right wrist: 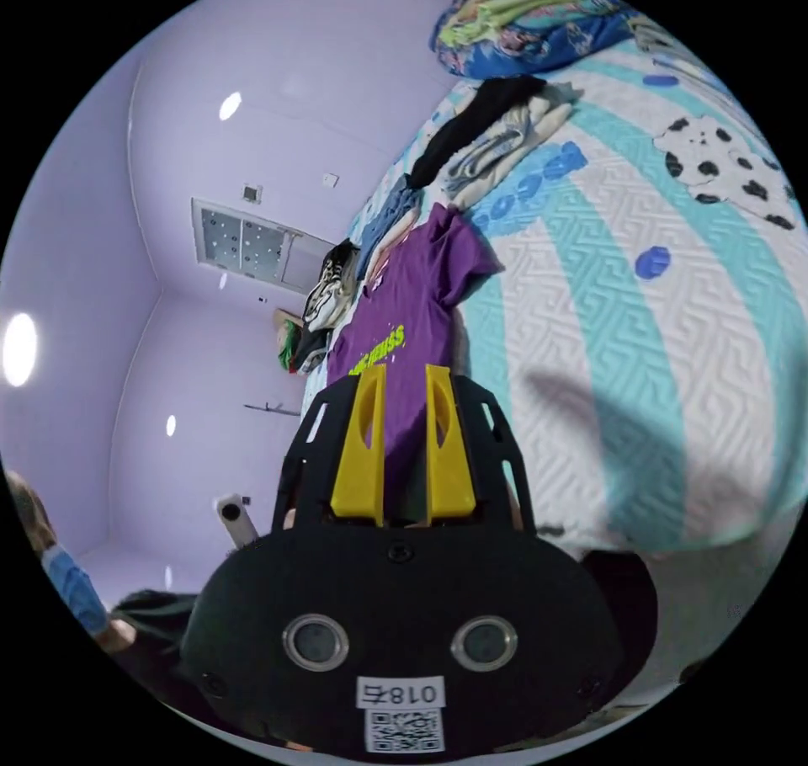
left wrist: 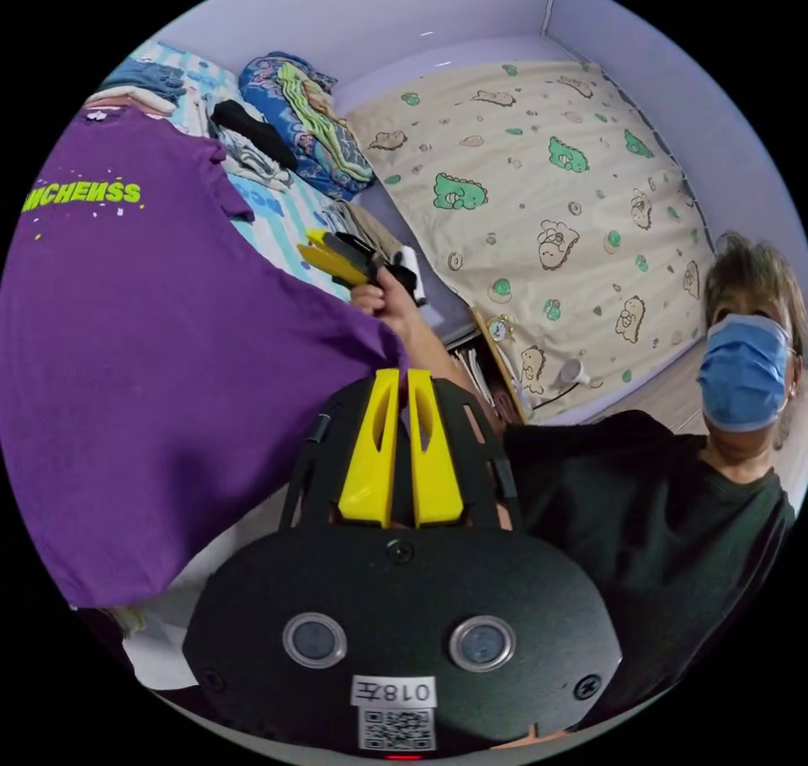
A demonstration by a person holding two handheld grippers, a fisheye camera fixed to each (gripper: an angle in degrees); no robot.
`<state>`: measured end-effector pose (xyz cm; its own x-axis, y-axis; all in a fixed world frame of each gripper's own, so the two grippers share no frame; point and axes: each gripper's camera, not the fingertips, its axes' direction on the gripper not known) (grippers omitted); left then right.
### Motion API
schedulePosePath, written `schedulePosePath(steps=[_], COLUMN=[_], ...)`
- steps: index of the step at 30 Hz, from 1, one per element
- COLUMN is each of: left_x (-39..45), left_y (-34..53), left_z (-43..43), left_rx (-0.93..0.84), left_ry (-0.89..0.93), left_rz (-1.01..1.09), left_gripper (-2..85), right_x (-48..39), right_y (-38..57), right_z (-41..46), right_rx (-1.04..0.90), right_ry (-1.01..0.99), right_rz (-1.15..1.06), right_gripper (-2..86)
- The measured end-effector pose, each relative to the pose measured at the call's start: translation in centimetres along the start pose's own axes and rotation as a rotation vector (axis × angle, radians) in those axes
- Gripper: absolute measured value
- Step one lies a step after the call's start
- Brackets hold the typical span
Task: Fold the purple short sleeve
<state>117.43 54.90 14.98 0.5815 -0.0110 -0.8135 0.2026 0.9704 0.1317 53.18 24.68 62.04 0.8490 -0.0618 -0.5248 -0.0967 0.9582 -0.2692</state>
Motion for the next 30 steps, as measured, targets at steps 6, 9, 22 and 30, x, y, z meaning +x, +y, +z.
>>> schedulePosePath(steps=[6,9,22,30], left_x=[-4.3,-5.6,-12.0,-16.7], left_y=[-0.5,-1.1,1.0,6.0], left_z=[-2.1,-2.2,-0.1,-3.5], left_rx=[0.013,-0.027,-0.079,0.010], left_ry=[0.007,-0.029,-0.131,-0.339], left_rz=[0.027,0.066,0.050,-0.124], left_gripper=[-0.9,-0.9,-0.9,-0.9], right_x=[1.1,0.4,-21.1,-43.1], right_y=[-6.4,-8.0,-13.5,-8.8], right_z=[6.7,8.5,12.4,35.9], right_rx=[0.018,0.071,0.261,-0.212], right_ry=[-0.013,-0.042,0.320,0.828], right_rz=[0.217,0.292,-0.044,-0.873], right_gripper=[10.6,10.1,0.4,1.0])
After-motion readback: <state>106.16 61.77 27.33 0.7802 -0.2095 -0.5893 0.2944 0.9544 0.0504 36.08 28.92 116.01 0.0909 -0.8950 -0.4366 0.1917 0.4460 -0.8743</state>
